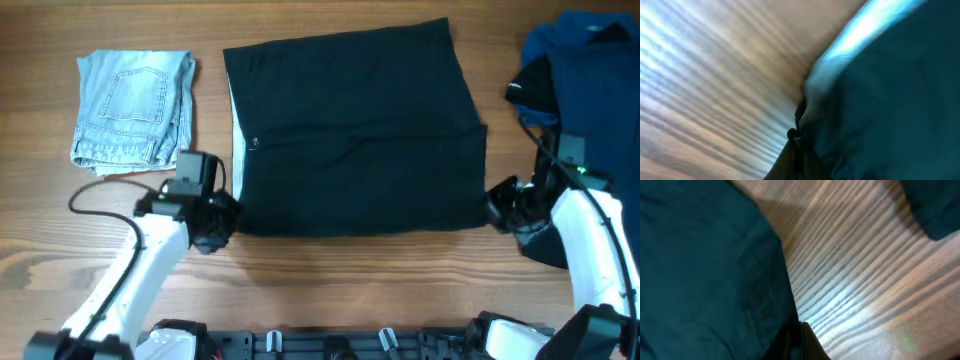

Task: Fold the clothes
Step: 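Lift both lower corners and fold them up toward the top edge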

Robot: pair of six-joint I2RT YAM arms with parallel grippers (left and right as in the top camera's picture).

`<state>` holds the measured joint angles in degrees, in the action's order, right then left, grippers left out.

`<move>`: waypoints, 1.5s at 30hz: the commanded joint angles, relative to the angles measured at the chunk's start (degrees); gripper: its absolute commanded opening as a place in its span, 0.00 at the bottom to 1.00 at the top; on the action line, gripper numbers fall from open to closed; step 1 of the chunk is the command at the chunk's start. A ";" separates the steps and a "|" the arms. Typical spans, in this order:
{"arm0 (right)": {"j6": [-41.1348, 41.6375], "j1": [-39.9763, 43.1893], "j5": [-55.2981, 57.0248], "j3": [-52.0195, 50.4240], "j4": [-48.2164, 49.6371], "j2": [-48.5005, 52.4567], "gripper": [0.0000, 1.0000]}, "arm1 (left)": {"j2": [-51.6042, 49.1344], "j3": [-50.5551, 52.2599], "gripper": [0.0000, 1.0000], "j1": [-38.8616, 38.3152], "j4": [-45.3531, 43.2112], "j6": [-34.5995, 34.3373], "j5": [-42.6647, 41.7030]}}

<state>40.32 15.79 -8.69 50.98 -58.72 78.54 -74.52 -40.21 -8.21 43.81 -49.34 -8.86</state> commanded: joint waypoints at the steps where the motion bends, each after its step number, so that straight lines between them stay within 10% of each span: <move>1: -2.95 -0.24 2.75 5.25 -3.37 -0.04 0.04 | 3.69 -7.23 0.04 0.00 6.67 4.17 2.60; 22: -9.46 -0.24 2.47 17.27 -19.52 -14.21 0.04 | 25.42 -21.40 0.04 -0.07 35.12 4.02 2.86; 32: -12.52 -0.24 -3.21 30.71 -16.37 -4.74 0.04 | 18.08 -24.74 0.04 -0.07 24.44 4.70 8.17; 45: -12.92 -14.71 -2.71 30.71 12.61 11.32 0.04 | 8.07 -24.74 0.04 -0.04 7.26 5.64 21.62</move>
<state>26.94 1.48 -13.69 80.40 -49.58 87.24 -64.75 -64.10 -8.32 54.02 -44.77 6.81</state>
